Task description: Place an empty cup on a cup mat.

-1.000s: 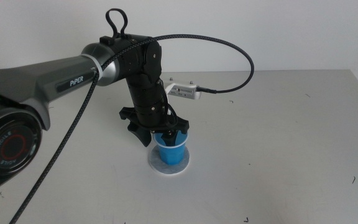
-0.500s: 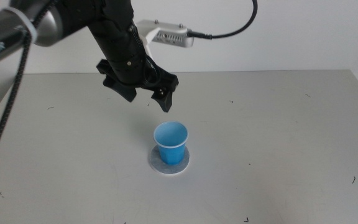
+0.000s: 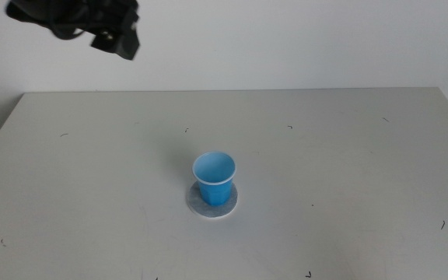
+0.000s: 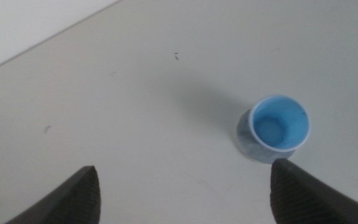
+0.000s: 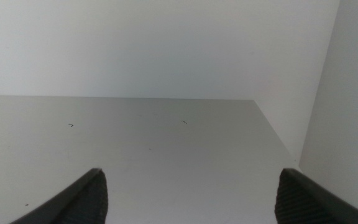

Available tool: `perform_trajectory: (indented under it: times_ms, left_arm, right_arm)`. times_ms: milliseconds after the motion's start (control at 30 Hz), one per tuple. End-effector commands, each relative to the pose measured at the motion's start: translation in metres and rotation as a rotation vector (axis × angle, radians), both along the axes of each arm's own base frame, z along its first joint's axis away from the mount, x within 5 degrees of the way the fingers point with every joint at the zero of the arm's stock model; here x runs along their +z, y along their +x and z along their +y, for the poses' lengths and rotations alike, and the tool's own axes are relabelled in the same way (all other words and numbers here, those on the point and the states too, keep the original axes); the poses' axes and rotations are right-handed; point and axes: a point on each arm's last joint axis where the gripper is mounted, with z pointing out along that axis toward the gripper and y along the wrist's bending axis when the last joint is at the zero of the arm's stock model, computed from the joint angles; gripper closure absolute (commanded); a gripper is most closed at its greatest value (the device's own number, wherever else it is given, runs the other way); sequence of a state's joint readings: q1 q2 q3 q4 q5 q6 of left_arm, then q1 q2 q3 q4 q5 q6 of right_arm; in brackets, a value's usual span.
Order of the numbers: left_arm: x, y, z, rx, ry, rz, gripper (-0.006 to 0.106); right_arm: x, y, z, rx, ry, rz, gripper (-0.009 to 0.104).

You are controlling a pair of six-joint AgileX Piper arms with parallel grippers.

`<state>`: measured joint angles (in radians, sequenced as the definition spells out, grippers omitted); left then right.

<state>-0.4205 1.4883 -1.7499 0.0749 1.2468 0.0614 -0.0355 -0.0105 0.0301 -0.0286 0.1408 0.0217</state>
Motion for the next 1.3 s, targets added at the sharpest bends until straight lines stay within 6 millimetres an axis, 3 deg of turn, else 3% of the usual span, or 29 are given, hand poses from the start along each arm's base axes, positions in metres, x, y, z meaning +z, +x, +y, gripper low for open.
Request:
perform_trajectory:
  times_ms: [0, 200, 467, 633, 933, 1133, 1267]
  left_arm:
    - [0.031, -0.025, 0.02, 0.045, 0.005, -0.17, -0.005]
    - [0.036, -0.068, 0.058, 0.138, 0.034, -0.343, -0.005]
    - [-0.006, -0.117, 0.094, 0.212, -0.083, -0.422, -0.005]
    - [-0.047, -0.148, 0.097, 0.203, -0.194, -0.492, -0.005]
    - [-0.141, -0.199, 0.104, 0.224, -0.292, -0.635, -0.005]
    - [-0.204, -0.219, 0.108, 0.245, -0.3, -0.7, -0.005]
    - [-0.234, -0.222, 0.11, 0.27, -0.296, -0.722, -0.005]
  right_arm:
    - [0.011, -0.002, 0.0, 0.003, -0.023, -0.108, 0.001]
    - [0.011, -0.002, 0.0, 0.003, -0.023, -0.108, 0.001]
    - [0.011, -0.002, 0.0, 0.003, -0.023, -0.108, 0.001]
    - [0.011, -0.002, 0.0, 0.003, -0.023, -0.108, 0.001]
    - [0.011, -0.002, 0.0, 0.003, -0.023, -0.108, 0.001]
    - [0.011, -0.002, 0.0, 0.003, -0.023, -0.108, 0.001]
    - [0.011, -0.002, 0.0, 0.003, -0.023, -0.108, 0.001]
